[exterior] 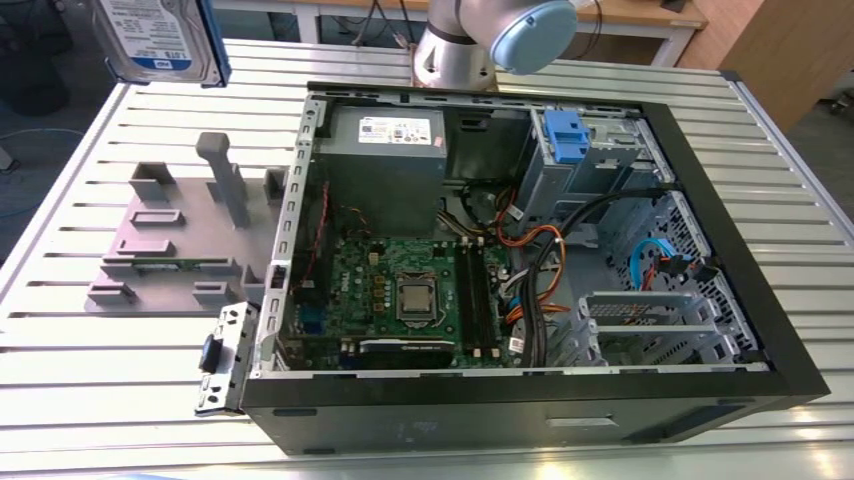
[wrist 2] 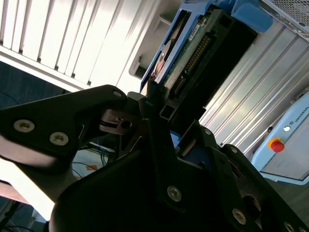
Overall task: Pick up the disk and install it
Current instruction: 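Pick up the disk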
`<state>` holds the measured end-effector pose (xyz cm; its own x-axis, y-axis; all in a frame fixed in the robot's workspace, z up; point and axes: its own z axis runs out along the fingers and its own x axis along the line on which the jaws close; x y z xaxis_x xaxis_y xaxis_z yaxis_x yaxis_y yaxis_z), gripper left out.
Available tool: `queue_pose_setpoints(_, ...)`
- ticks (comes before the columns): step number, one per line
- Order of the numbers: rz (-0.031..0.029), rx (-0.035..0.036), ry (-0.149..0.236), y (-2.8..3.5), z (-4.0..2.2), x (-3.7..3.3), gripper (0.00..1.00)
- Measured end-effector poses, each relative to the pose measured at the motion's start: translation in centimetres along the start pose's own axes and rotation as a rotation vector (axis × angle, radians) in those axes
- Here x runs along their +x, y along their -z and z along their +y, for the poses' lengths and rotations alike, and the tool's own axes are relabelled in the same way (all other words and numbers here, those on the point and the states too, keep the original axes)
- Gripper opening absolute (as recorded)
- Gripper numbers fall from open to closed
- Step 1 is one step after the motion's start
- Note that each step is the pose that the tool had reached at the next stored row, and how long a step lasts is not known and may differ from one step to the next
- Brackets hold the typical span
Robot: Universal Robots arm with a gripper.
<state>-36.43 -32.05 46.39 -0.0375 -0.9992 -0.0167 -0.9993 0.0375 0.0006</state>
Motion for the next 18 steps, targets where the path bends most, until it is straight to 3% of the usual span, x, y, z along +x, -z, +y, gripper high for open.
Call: queue_pose_setpoints(18,0.0005,0.0,0.0,0.0,-1.13,-0.04,0.36)
